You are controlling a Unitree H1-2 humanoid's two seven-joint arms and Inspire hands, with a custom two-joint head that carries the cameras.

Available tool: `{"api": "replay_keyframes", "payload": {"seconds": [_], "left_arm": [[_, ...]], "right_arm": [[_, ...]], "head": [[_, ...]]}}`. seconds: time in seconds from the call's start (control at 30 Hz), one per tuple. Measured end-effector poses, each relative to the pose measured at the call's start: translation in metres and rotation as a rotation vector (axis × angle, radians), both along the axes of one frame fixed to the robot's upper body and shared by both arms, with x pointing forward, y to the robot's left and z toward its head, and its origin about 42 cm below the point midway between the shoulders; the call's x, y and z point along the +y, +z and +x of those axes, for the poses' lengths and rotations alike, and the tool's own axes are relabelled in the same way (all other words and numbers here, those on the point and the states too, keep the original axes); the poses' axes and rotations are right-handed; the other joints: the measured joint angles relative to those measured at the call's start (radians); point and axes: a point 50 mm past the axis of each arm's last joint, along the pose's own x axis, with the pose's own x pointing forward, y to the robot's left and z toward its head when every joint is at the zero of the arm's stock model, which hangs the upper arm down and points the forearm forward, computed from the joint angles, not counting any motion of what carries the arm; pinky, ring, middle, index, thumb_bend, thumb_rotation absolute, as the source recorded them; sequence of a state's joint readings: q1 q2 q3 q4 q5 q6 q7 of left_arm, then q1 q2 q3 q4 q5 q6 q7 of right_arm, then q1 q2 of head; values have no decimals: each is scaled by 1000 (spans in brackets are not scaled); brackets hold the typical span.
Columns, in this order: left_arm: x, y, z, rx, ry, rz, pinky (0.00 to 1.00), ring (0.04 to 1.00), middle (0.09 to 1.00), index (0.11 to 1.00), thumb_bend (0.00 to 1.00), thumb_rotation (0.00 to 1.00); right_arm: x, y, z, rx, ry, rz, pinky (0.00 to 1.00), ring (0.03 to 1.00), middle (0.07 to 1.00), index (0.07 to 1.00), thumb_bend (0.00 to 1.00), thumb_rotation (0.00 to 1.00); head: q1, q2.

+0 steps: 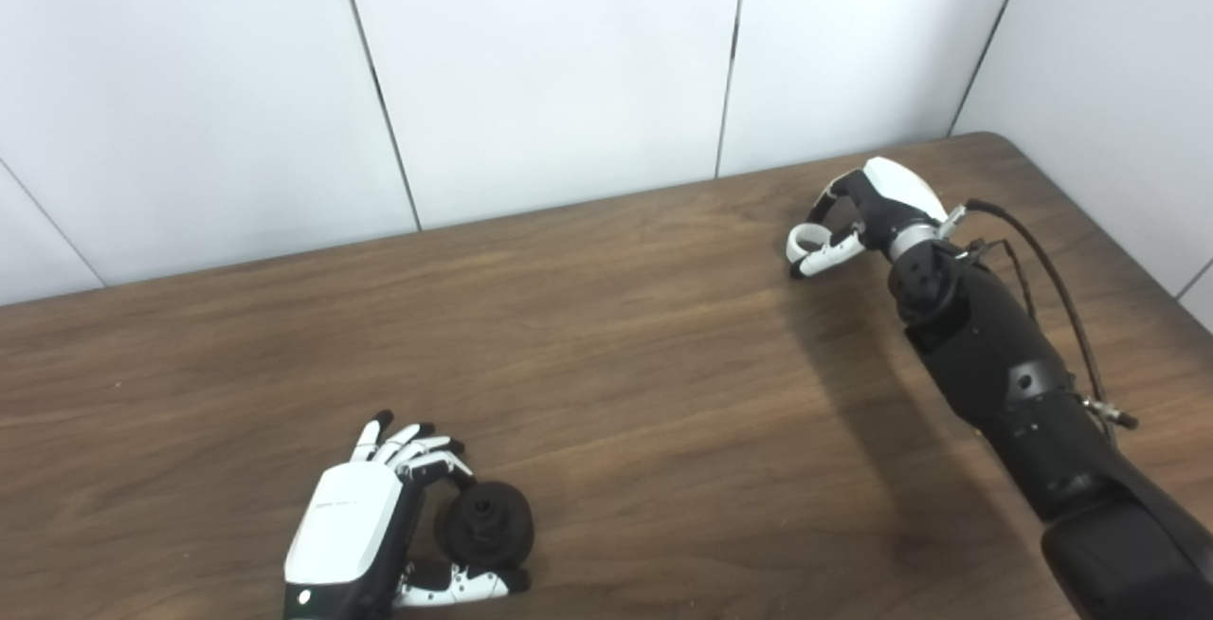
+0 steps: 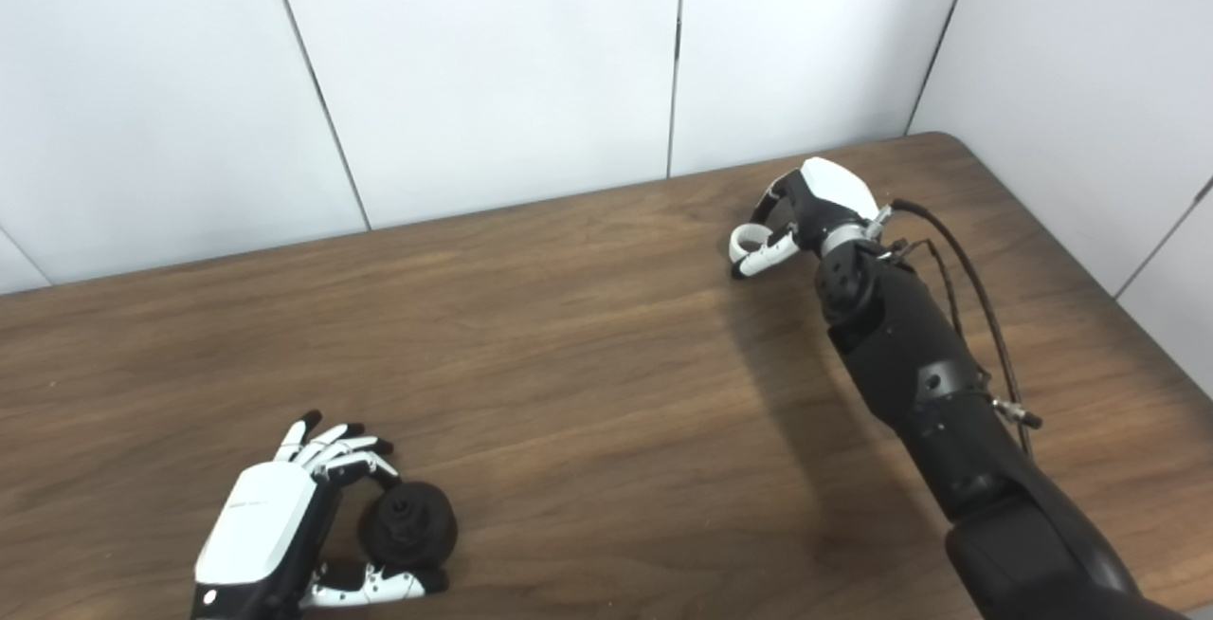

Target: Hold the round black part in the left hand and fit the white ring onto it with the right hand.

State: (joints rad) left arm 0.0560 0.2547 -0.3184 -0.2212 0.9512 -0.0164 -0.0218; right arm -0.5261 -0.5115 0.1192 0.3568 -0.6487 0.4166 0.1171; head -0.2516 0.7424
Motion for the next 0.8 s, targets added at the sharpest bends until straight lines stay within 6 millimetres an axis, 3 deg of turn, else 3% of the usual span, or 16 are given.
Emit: {"api": "replay_keyframes", "payload": {"seconds": [0.23, 0.47, 0.8], "left_arm": [[-2, 0, 0, -6, 2, -4, 1000, 875, 769, 484, 524, 51], [-4, -1, 0, -10, 2, -8, 1000, 883, 771, 484, 524, 52], [-9, -2, -2, -20, 8, -6, 1000, 874, 769, 483, 524, 53]], "right_arm": [[11, 2, -16, -1, 72, -2, 1000, 976, 830, 486, 523, 137], [28, 28, -27, -33, 177, -36, 1000, 976, 837, 487, 523, 139], [80, 56, -61, -64, 415, -60, 1000, 964, 822, 485, 524, 137]], "head": [[20, 0], [31, 2], [83, 8]]}}
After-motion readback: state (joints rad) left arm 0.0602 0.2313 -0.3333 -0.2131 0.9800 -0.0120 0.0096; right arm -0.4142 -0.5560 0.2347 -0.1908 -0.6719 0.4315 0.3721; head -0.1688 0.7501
